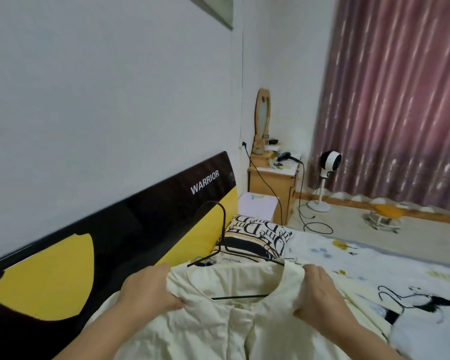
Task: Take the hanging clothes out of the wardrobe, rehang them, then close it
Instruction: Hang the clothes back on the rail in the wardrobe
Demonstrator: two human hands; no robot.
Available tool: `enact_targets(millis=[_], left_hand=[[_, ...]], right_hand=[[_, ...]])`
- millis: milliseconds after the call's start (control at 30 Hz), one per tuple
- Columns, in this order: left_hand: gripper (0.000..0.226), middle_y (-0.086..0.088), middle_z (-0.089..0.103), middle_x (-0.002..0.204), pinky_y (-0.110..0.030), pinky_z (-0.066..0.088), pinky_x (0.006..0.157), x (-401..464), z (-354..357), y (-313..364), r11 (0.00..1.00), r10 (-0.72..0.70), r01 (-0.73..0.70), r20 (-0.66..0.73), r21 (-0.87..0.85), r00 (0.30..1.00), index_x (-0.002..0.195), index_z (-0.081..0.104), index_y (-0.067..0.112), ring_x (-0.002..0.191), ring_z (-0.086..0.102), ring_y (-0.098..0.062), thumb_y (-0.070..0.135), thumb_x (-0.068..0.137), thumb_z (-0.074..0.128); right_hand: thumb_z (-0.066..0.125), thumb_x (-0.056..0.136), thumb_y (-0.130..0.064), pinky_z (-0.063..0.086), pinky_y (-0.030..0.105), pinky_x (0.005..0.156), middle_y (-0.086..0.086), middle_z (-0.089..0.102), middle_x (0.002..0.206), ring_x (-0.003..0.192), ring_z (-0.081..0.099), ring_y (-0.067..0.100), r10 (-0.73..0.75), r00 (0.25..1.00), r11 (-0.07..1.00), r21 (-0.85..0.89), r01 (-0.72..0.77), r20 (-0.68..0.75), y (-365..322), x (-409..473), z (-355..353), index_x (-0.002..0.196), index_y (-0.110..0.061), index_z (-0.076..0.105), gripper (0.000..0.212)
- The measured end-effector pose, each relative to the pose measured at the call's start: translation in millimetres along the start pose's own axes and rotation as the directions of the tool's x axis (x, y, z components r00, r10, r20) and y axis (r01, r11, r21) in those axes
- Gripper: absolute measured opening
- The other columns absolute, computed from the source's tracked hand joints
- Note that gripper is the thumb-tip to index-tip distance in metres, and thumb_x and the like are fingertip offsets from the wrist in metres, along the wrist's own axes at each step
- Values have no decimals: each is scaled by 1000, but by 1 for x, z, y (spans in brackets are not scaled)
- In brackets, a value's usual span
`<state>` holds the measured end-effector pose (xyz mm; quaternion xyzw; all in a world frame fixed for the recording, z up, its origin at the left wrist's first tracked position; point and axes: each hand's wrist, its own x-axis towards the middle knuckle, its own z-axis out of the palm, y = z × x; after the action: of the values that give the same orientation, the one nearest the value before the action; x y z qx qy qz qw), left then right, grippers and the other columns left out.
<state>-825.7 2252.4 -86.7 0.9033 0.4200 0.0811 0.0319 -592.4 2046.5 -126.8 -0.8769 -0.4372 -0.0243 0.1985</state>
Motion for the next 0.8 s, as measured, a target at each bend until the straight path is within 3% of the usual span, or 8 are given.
enact_targets(millis=[100,167,267,333,433,533,667,800], left_hand=[[45,9,48,77,-26,35,60,-31,-19,9,1000,-11,11,-22,-6,1000,68,30,26,84,57,-16,56,66,63],[45,10,49,79,-26,35,62,-52,-33,16,1000,-17,17,-40,-3,999,69,30,26,88,58,-15,58,67,62],[46,9,48,77,-26,33,59,-87,-51,30,1000,-19,19,-69,2,997,68,29,26,77,50,-15,59,68,61],[46,8,48,77,-26,33,60,-111,-62,43,1000,-22,22,-101,0,995,67,29,26,74,48,-15,59,69,60],[47,9,48,76,-27,35,62,-148,-74,66,999,-29,31,-157,11,987,67,28,26,77,51,-16,60,70,60],[47,9,46,71,-28,36,63,-189,-84,88,999,-53,53,-203,-7,978,67,27,26,74,49,-16,56,71,62],[48,9,51,70,-26,30,53,-251,-97,112,994,-80,60,-250,-90,965,73,32,26,66,48,-11,54,66,70],[38,9,58,80,-30,40,67,-316,-110,129,973,-153,95,-278,-210,948,90,47,23,77,53,-14,53,75,65]], right_hand=[[66,72,-24,23,19,67,-7,27,100,102,39,14,-27,999,1000,-7,27,25,-1,-25,-24,101,-25,23,52],[69,71,-25,28,18,66,-9,31,95,92,36,12,-23,999,998,65,20,45,0,-40,-38,95,-25,26,49],[73,76,-27,35,14,61,-9,45,84,76,44,9,-1,999,963,271,-14,54,4,-65,-64,85,-22,37,37],[65,85,-33,33,17,59,-5,50,79,72,45,10,-14,1000,955,297,6,27,8,-82,-81,87,-16,43,27],[57,91,-35,33,23,59,-3,49,71,72,47,19,-41,998,970,237,51,-46,21,-108,-101,81,-13,44,27],[55,92,-33,28,18,54,-4,43,63,63,42,13,-89,989,968,223,113,-116,34,-139,-117,69,-18,32,36],[55,92,-30,24,21,52,-1,42,61,58,37,12,-118,969,953,251,172,-218,47,-181,-142,65,-16,30,39],[60,89,-26,25,25,51,3,45,59,57,38,16,-139,941,917,318,240,-309,50,-221,-167,64,-14,32,40]])
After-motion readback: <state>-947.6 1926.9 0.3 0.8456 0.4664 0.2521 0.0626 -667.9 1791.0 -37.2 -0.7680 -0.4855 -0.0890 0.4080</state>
